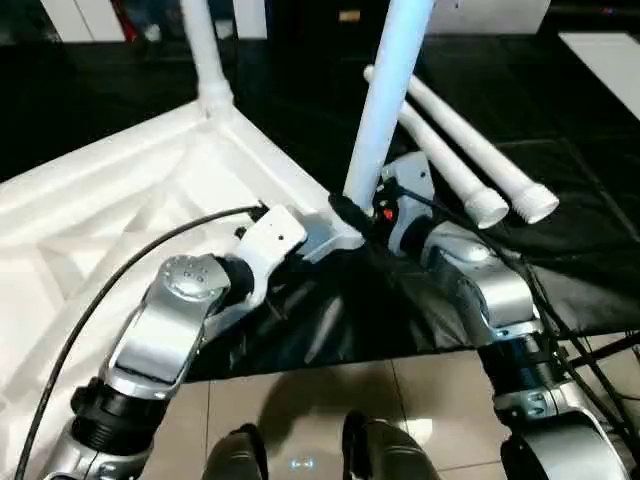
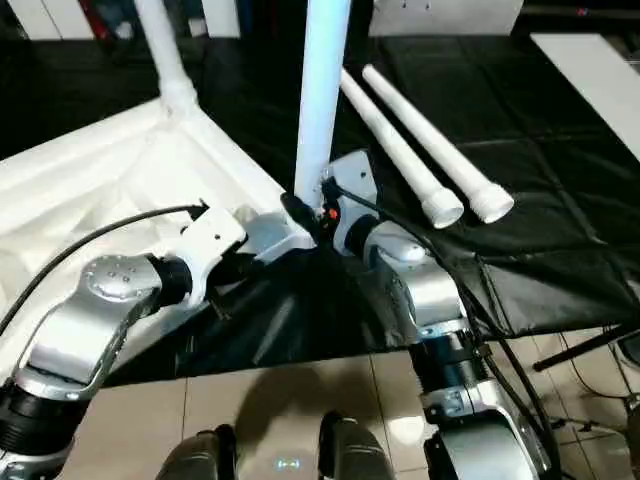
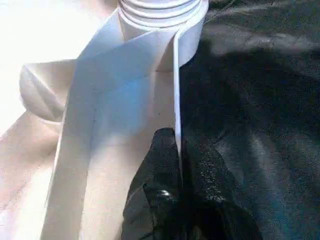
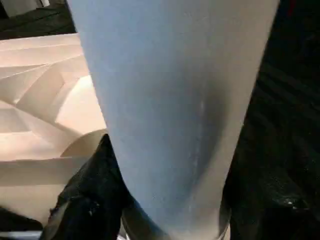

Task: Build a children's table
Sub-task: Insert table leg to table base

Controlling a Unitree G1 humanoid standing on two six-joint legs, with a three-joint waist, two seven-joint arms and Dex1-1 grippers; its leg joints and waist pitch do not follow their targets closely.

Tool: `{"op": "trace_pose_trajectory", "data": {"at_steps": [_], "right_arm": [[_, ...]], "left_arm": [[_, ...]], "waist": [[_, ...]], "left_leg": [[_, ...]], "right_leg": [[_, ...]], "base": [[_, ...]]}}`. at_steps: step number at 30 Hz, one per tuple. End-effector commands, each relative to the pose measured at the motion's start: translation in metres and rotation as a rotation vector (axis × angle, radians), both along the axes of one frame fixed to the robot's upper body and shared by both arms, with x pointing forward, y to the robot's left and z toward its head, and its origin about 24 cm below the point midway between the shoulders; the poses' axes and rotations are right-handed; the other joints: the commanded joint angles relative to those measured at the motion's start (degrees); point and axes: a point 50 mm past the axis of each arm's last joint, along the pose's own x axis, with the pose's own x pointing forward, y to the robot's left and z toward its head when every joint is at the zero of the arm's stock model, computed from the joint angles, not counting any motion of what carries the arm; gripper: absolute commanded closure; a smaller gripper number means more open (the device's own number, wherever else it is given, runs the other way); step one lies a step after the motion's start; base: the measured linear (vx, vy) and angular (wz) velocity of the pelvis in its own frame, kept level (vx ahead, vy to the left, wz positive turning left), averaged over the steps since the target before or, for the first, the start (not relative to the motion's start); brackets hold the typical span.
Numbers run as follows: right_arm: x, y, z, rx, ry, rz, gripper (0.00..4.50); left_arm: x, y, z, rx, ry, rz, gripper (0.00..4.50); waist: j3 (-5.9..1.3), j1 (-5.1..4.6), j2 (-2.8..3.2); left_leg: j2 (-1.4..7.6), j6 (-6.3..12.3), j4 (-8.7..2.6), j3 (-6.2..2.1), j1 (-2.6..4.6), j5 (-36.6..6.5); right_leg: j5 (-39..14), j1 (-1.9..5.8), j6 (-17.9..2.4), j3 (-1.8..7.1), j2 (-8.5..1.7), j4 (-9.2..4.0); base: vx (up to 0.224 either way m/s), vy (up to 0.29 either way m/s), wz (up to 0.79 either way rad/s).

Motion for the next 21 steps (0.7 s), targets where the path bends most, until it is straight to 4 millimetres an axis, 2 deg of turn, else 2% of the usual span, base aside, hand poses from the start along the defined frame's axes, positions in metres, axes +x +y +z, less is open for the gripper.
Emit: {"op": "trace_pose_trajectory", "data": {"at_steps": [1, 2, 3, 4, 5, 6, 8, 11, 12, 14, 16, 19, 20, 21], "right_arm": [[-0.015, -0.01, -0.056, -0.103, 0.223, -0.006, 1.31], [-0.017, -0.012, -0.055, -0.095, 0.226, 0.007, 1.19], [-0.018, -0.013, -0.055, -0.086, 0.23, 0.019, 1.08], [-0.018, -0.013, -0.055, -0.084, 0.232, 0.022, 1.08], [-0.018, -0.015, -0.054, -0.084, 0.229, 0.021, 0.87], [-0.018, -0.016, -0.054, -0.084, 0.227, 0.02, 0.87], [-0.019, -0.017, -0.053, -0.081, 0.224, 0.024, 0.63], [-0.023, -0.024, -0.048, -0.056, 0.206, 0.047, 0.39], [-0.026, -0.027, -0.045, -0.049, 0.19, 0.055, 0.3], [-0.03, -0.034, -0.04, -0.047, 0.155, 0.06, 0.2], [-0.036, -0.04, -0.035, -0.047, 0.113, 0.08, 0.02], [-0.041, -0.045, -0.029, -0.044, 0.088, 0.091, 0.02], [-0.044, -0.051, -0.023, -0.035, 0.052, 0.092, 0.02], [-0.045, -0.054, -0.019, -0.043, 0.019, 0.095, 0.02]], "left_arm": [[0.01, 0.008, 0.021, 0.02, -0.123, 0.01, 4.5], [0.011, 0.009, 0.02, 0.029, -0.127, -0.01, 4.5], [0.012, 0.01, 0.02, 0.035, -0.131, -0.036, 4.5], [0.012, 0.009, 0.02, 0.035, -0.131, -0.043, 4.5], [0.012, 0.009, 0.02, 0.033, -0.127, -0.049, 4.5], [0.012, 0.009, 0.019, 0.032, -0.124, -0.051, 4.5], [0.013, 0.009, 0.019, 0.033, -0.121, -0.058, 4.5], [0.014, 0.009, 0.018, 0.033, -0.122, -0.083, 4.5], [0.015, 0.01, 0.017, 0.034, -0.122, -0.099, 4.5], [0.017, 0.013, 0.015, 0.038, -0.117, -0.14, 4.5], [0.017, 0.016, 0.012, 0.053, -0.105, -0.189, 4.5], [0.017, 0.018, 0.01, 0.045, -0.097, -0.236, 4.5], [0.018, 0.022, 0.007, 0.083, -0.102, -0.282, 4.5], [0.019, 0.024, 0.006, 0.085, -0.088, -0.299, 4.5]], "waist": [[-3.52, -0.1, 0.62], [-3.79, 0.04, 0.74], [-4.18, 0.12, 0.67], [-4.36, 0.24, 0.96], [-4.62, 0.22, 0.93], [-4.52, 0.11, 0.84], [-4.96, 0.26, 0.86], [-5.68, 0.62, 0.92], [-5.92, 0.73, 0.78], [-6.48, 1.33, 0.86], [-6.52, 1.43, 0.79], [-6.65, 1.59, 0.89], [-6.93, 1.6, 0.73], [-7.13, 1.55, 0.85]], "left_leg": [[3.12, 2.23, -4.61, -0.88, 0.05, -21.0], [3.15, 2.57, -4.64, -0.78, 0.02, -19.7], [3.35, 3.07, -4.75, -0.61, -0.19, -16.1], [3.54, 3.54, -4.72, -0.4, 0.03, -14.1], [3.79, 3.65, -4.65, -0.18, 0.16, -14.3], [3.73, 3.65, -4.72, -0.09, -0.18, -14.6], [3.55, 3.65, -4.34, 0.22, -0.13, -13.5], [3.4, 5.22, -3.8, 0.55, -0.56, -7.5], [3.37, 5.53, -3.7, 0.63, -0.52, -6.3], [3.44, 6.81, -3.47, 0.66, -0.48, -3.0], [3.31, 7.38, -3.37, 0.72, -0.59, -2.3], [3.13, 7.4, -3.25, 0.83, -0.54, -3.7], [3.08, 7.19, -3.17, 0.82, -0.74, -3.6], [3.28, 6.94, -3.13, 0.79, -0.57, -3.4]], "right_leg": [[-32.1, 2.47, -6.2, 3.9, -5.79, -6.19], [-30.8, 2.6, -6.1, 3.94, -5.78, -6.25], [-25.5, 2.86, -6.9, 4.0, -5.61, -5.87], [-20.6, 2.71, -8.6, 4.03, -5.22, -5.48], [-18.1, 2.66, -9.9, 4.1, -5.22, -5.01], [-18.2, 2.88, -10.3, 4.01, -5.14, -4.94], [-18.4, 3.02, -10.5, 4.14, -5.36, -4.95], [-12.0, 3.65, -11.9, 4.13, -5.18, -4.32], [-10.8, 3.75, -11.9, 4.1, -5.08, -4.23], [-5.6, 3.95, -12.6, 3.99, -4.86, -3.51], [-4.0, 4.04, -13.1, 3.89, -4.71, -3.4], [-6.5, 4.28, -12.6, 3.85, -4.74, -3.82], [-7.2, 4.47, -12.1, 3.73, -4.68, -3.83], [-6.7, 4.42, -12.2, 3.78, -4.72, -3.5]], "base": [[0.0, 0.0, 0.0], [0.0, 0.0, 0.0], [0.0, 0.0, 0.0], [0.0, 0.0, 0.0], [0.0, 0.0, 0.0], [0.0, 0.0, 0.0], [0.0, 0.0, 0.0], [0.0, 0.0, 0.0], [0.0, 0.0, 0.0], [0.0, 0.0, 0.0], [0.0, 0.0, 0.0], [0.0, 0.0, 0.0], [0.0, 0.0, 0.0], [0.0, 0.0, 0.0]]}}
